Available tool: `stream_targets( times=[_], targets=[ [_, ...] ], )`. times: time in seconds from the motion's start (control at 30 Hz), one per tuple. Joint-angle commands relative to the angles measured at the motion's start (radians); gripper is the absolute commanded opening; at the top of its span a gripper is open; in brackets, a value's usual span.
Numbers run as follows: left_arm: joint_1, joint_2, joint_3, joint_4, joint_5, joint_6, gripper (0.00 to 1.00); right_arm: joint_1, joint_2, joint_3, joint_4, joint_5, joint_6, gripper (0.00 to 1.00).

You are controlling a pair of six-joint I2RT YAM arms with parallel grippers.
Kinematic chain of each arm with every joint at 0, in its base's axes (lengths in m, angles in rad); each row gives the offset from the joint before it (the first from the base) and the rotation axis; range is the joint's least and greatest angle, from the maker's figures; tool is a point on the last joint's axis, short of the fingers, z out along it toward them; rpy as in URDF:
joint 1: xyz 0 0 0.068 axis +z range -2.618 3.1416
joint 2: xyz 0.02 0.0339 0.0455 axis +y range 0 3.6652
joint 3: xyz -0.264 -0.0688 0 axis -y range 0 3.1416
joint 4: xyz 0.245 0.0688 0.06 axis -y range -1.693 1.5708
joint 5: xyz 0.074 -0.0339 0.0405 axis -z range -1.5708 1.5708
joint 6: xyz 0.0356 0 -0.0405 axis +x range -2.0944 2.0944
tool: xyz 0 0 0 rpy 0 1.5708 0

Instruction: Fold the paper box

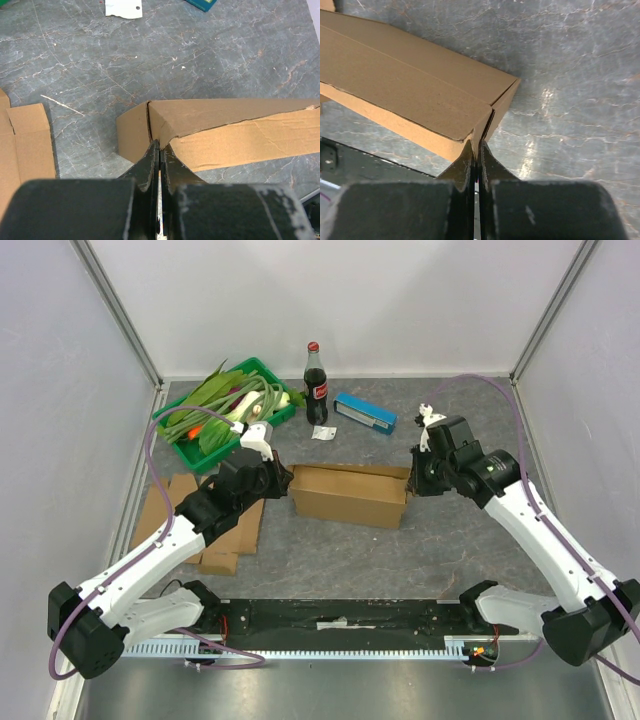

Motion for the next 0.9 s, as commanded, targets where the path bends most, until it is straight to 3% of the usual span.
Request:
stream_targets(
  times=[0.0,0.13,0.53,0.87],
  targets=[
    [-0.012,0.019,0.008,-0.058,0.066,-0.003,0.02,-0.011,-0.026,-0.05,0.128,-0.21,0.143,0.0],
    [-0.012,0.019,0.006,-0.058,0.08,-0.011,0.02,-0.013,-0.041,-0.076,0.159,-0.142,0.236,0.0],
    [-0.012,0.012,-0.008,-0.056,0.084,-0.026,0.02,0.002,-0.04,-0.085,0.082,0.106,0.074,0.0],
    [-0.012,0.02,-0.008,-0.053,0.089,-0.026,0.02,0.004,-0.046,-0.033,0.08,0.045,0.029,0.27]
  ],
)
